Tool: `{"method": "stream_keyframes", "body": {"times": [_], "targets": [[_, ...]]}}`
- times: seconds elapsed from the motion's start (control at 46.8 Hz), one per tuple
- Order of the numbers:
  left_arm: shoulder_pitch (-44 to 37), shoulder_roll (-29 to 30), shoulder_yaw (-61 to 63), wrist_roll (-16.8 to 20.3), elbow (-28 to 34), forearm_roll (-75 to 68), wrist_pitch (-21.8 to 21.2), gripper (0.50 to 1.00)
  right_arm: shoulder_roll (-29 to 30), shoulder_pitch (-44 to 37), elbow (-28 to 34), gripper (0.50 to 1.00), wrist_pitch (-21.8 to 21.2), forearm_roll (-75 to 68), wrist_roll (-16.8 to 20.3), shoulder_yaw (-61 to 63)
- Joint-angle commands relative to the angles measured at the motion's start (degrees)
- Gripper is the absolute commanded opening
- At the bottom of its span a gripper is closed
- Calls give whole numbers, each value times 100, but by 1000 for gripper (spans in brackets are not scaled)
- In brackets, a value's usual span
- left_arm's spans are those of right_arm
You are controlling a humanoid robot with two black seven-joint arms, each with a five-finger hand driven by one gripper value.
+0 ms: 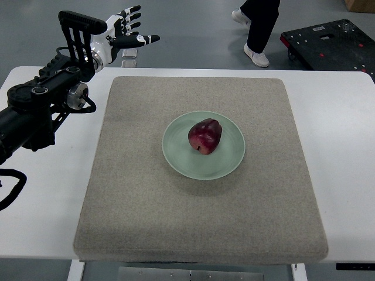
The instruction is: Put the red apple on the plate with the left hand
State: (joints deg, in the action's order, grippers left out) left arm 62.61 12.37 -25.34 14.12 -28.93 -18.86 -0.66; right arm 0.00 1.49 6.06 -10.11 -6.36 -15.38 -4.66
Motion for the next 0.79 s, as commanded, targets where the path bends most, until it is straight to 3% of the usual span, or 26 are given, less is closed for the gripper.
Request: {"method": "stream_keyframes", "body": {"times": [0.0,0.363,0.62,0.769], "targets": [[14,-68,-6,-120,54,425,-91,966,0,1,0,964,0,-6,0,0],[75,-218,-24,-279,642,1990,5,966,0,1,0,964,0,3,0,0],[67,-323,-32,-279,1205,3115,1296,973,0,1,0,962,0,3,0,0],[40,-323,-155,-279,1302,3274,1613,973,0,1,0,962,0,3,0,0]]}}
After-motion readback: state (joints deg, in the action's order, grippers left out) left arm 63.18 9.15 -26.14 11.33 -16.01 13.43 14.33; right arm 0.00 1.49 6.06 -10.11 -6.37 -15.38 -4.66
